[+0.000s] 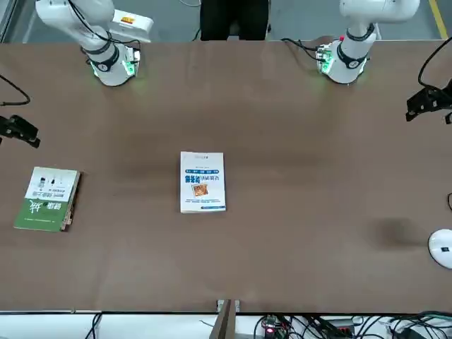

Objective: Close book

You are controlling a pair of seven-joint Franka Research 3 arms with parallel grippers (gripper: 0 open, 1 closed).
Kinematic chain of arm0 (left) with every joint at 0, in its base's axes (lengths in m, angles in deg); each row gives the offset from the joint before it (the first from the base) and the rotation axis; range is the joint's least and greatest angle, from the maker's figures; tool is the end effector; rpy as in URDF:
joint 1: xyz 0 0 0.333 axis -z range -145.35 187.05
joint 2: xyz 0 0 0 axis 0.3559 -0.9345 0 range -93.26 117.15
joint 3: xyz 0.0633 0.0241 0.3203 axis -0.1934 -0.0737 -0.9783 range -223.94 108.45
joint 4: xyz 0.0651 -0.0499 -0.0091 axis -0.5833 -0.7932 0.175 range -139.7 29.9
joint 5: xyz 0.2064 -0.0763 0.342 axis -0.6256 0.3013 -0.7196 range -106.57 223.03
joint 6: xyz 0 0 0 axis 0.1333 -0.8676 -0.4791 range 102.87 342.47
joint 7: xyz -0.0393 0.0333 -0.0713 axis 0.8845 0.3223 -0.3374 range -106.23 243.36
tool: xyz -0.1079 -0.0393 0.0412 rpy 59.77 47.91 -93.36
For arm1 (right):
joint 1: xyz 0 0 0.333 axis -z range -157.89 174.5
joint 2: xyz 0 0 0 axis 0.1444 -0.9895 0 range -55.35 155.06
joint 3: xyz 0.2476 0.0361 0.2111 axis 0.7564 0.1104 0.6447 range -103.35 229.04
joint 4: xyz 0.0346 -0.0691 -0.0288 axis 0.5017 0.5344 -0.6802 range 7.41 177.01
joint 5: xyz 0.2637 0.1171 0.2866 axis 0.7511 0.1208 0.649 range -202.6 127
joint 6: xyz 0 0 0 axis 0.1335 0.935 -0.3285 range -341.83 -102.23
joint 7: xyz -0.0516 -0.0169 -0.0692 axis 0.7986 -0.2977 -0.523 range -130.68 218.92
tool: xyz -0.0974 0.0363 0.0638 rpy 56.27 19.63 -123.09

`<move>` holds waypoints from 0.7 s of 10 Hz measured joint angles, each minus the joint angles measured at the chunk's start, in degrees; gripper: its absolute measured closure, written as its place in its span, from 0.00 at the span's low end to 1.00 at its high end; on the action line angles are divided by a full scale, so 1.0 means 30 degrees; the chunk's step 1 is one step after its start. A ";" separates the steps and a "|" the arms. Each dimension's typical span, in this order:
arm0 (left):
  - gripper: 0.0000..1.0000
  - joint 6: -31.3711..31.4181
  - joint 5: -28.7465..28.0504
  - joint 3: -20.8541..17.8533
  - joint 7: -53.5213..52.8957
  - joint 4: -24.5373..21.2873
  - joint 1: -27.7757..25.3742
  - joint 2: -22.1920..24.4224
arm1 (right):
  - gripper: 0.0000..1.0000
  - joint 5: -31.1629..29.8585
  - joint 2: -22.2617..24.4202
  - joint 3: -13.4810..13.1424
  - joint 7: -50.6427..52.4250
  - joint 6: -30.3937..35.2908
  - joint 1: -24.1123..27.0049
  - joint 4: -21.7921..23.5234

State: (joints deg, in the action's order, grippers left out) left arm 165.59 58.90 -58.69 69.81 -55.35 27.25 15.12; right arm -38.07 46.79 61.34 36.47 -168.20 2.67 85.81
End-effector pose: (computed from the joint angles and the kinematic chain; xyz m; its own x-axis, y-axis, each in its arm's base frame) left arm 0.5441 -0.0533 0.6322 0.9971 -0.0739 -0.0153 -0.0737 -0.9972 0.0125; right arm 0.5879 0.0422 0.6335 0.9967 -0.0614 0.0528 -0.0615 -0.9981 -0.0009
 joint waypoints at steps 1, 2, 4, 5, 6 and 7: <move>0.00 0.0032 0.0001 0.0000 0.0236 0.0084 0.0000 -0.0024 | 0.00 0.0000 0.0010 0.0013 -0.0008 -0.0009 0.0000 0.0000; 0.00 0.0034 0.0001 0.0000 0.0431 0.0176 0.0000 -0.0048 | 0.00 0.0000 0.0009 0.0021 -0.0010 -0.0016 0.0001 0.0001; 0.00 0.0043 0.0001 0.0000 0.0640 0.0291 0.0000 -0.0080 | 0.00 0.0000 0.0009 0.0046 -0.0014 -0.0025 0.0000 0.0001; 0.00 0.0043 0.0001 0.0000 0.0739 0.0318 0.0000 -0.0085 | 0.00 0.0000 0.0009 0.0055 -0.0022 -0.0040 -0.0001 0.0001; 0.00 0.0043 0.0001 0.0000 0.0797 0.0335 0.0000 -0.0092 | 0.00 0.0000 0.0009 0.0060 -0.0028 -0.0063 -0.0001 0.0001; 0.00 0.0043 0.0001 0.0000 0.0892 0.0347 0.0001 -0.0104 | 0.00 0.0000 0.0009 0.0061 -0.0031 -0.0068 -0.0002 0.0001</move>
State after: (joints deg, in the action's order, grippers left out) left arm 165.72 58.90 -58.69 72.48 -54.31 27.25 14.81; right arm -38.07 46.82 61.52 36.37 -168.40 2.66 85.81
